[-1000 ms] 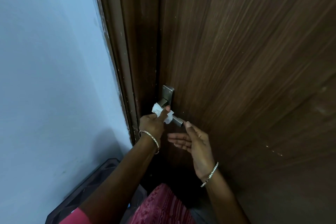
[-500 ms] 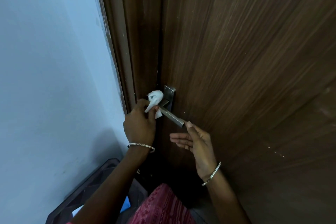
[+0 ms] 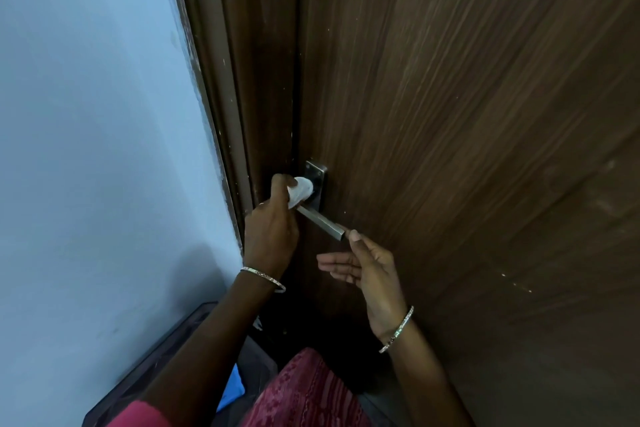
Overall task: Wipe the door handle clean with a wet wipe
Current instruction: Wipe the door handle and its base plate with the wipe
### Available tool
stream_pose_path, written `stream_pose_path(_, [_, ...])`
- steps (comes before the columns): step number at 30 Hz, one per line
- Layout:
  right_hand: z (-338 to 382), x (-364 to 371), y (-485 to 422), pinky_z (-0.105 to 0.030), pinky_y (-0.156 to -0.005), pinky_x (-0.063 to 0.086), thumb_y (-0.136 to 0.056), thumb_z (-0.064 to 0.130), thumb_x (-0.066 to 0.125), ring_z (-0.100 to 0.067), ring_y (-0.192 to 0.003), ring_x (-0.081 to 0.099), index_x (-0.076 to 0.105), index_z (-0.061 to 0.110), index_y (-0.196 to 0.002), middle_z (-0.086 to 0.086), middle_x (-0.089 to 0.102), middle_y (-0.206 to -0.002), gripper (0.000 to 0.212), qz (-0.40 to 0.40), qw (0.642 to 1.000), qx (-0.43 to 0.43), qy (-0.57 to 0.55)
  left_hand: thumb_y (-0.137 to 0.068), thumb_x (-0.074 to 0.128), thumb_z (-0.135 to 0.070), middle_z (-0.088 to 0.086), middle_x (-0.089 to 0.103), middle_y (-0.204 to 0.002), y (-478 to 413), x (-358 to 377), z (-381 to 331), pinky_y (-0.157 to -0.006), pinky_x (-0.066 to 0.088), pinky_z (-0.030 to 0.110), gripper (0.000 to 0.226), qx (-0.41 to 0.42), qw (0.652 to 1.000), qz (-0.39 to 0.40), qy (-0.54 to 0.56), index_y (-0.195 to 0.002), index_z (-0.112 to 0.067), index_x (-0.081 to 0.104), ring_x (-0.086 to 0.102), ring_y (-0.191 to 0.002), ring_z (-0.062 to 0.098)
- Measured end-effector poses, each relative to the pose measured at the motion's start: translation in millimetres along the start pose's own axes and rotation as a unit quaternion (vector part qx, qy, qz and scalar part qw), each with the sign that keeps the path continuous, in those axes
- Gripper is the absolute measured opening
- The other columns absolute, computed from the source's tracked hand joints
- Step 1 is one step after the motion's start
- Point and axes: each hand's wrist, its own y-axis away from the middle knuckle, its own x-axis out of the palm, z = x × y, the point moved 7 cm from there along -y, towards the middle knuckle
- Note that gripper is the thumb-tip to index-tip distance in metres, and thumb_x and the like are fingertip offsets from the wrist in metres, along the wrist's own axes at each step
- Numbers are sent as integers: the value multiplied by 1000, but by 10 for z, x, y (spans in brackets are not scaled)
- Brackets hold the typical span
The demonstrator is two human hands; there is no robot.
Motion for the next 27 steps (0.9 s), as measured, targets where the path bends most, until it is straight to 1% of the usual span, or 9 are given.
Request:
stream_pose_path(2, [-11, -8, -7, -42, -89, 51, -106, 35, 39, -32, -92, 76, 67, 26, -112, -17, 79, -92, 30, -1, 1000, 1, 1, -81, 56, 7, 17, 68, -77, -14, 16, 37, -53, 40, 28, 46, -10, 1000, 18, -8, -125, -6, 50, 64, -58, 36])
stream_pose_path(4, [-16, -7, -13, -41, -88, 52, -106, 35, 39, -32, -92, 76, 67, 27, -110, -17, 79, -91, 30, -2, 1000, 1, 1, -81, 58, 5, 19, 73, -90, 8, 72, 42, -57, 50, 34, 50, 31, 998, 41, -22, -129, -8, 55, 70, -69, 37])
stream_pose_path(7, [-16, -9, -19, -40, -87, 53, -106, 35, 38, -32, -91, 76, 67, 26, -111, -17, 79, -91, 31, -3, 1000, -4, 1, -86, 53, -8, 13, 64, -129, 107, 229, 62, -86, 56, 38, 43, 89, 993, 73, -40, -128, -14, 62, 65, -112, 31])
stream_pose_path(9, [-23, -5, -22, -37, -85, 54, -106, 35, 38, -30, -89, 77, 67, 23, -115, -17, 79, -91, 33, -2, 1000, -4, 5, -87, 51, -11, 11, 58, -137, 218, 340, 25, -100, 50, 41, 45, 93, 990, 93, -47, -131, -14, 59, 56, -125, 29])
stream_pose_path(12, [-54, -18, -32, -32, -75, 57, -106, 29, 41, -27, -82, 74, 70, 14, -115, -19, 77, -93, 34, -22, 1000, 1, -7, -89, 41, -20, 11, 59, -135, 442, 443, -267, -112, 37, 42, 48, 184, 976, 99, -61, -132, -8, 58, 52, -131, 25])
stream_pose_path(15, [-60, -23, -25, -32, -74, 58, -105, 27, 43, -25, -81, 72, 72, 13, -112, -22, 76, -99, 33, -31, 999, 0, -18, -92, 43, -20, 8, 60, -136, 530, 493, -346, -114, 34, 45, 45, 246, 962, 93, -78, -133, -10, 58, 48, -134, 21])
stream_pose_path(21, [-25, -6, -3, -34, -83, 56, -106, 36, 37, -30, -92, 76, 67, 25, -119, -15, 79, -94, 34, -8, 1000, 4, 9, -93, 45, -11, 9, 56, -140, 134, 372, 73, -116, 30, 51, 42, 196, 970, 56, -136, -133, -13, 57, 42, -138, 28])
stream_pose_path(23, [-22, -10, -10, -36, -84, 55, -106, 36, 37, -30, -92, 76, 67, 24, -117, -15, 79, -93, 34, -13, 1000, 0, 8, -92, 49, -9, 10, 55, -140, 115, 366, 106, -115, 32, 50, 42, 201, 969, 50, -138, -133, -11, 57, 42, -138, 28])
stream_pose_path(27, [-1, -3, -10, -37, -86, 55, -106, 36, 38, -28, -92, 77, 68, 25, -115, -15, 79, -94, 33, -15, 1000, -4, 4, -95, 39, -12, 10, 53, -142, 306, 405, -45, -116, 30, 49, 45, 225, 964, 46, -131, -137, -10, 54, 40, -139, 26])
